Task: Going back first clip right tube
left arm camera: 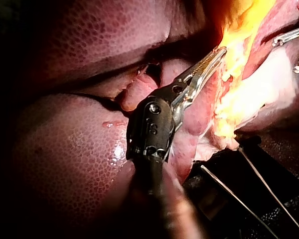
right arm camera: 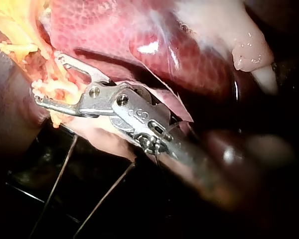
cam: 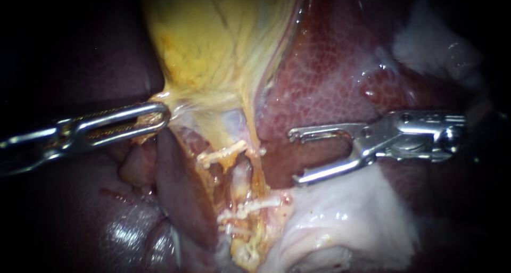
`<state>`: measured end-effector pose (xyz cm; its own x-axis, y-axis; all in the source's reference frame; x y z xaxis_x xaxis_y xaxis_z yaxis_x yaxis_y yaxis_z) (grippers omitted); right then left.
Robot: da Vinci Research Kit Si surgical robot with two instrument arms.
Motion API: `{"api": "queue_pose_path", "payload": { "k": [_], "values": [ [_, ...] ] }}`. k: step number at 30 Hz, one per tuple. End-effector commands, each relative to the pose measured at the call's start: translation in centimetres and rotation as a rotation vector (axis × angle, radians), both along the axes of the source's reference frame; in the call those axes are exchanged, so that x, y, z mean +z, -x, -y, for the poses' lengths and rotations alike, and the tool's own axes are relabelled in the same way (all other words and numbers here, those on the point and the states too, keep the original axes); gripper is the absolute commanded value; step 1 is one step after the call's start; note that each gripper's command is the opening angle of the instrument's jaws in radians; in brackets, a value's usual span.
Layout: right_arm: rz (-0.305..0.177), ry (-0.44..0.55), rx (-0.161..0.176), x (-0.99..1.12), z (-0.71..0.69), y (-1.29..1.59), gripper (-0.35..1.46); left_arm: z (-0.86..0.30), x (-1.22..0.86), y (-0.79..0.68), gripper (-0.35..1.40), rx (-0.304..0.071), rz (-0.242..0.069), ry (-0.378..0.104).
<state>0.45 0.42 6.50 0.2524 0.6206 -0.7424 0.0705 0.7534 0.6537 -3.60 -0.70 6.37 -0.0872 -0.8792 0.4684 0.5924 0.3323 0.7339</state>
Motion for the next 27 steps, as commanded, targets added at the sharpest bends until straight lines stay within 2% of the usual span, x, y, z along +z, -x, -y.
{"api": "queue_pose_path", "payload": {
  "k": [1, 5, 7, 11, 18, 22, 25, 27],
  "values": [
    [-0.001, 0.006, 0.003, -0.05, -0.03, 0.03, 0.60, 0.00, 0.00, 0.00, -0.35, 0.000, -0.001, 0.000],
    [0.007, 0.009, 0.021, -0.21, -0.09, 0.14, 0.60, 0.02, 0.02, 0.03, -0.35, -0.001, -0.002, 0.002],
    [0.013, 0.009, 0.029, -0.23, -0.09, 0.17, 0.60, 0.03, 0.05, 0.06, -0.35, -0.005, -0.005, 0.004],
    [0.010, 0.009, 0.024, -0.22, -0.07, 0.18, 0.60, 0.05, 0.16, 0.16, -0.35, -0.001, -0.005, 0.006],
    [0.007, 0.010, 0.019, -0.20, -0.02, 0.15, 0.60, 0.02, 0.49, 0.52, -0.35, 0.027, -0.011, -0.006],
    [0.004, 0.011, 0.015, -0.19, 0.01, 0.14, 0.60, 0.01, 0.63, 0.78, -0.35, 0.041, -0.010, -0.010],
    [0.004, 0.011, 0.015, -0.18, 0.01, 0.13, 0.60, 0.06, 0.70, 0.87, -0.35, 0.053, -0.017, -0.014],
    [0.004, 0.011, 0.015, -0.18, 0.02, 0.13, 0.60, 0.08, 0.72, 0.88, -0.35, 0.057, -0.018, -0.014]
  ]
}}
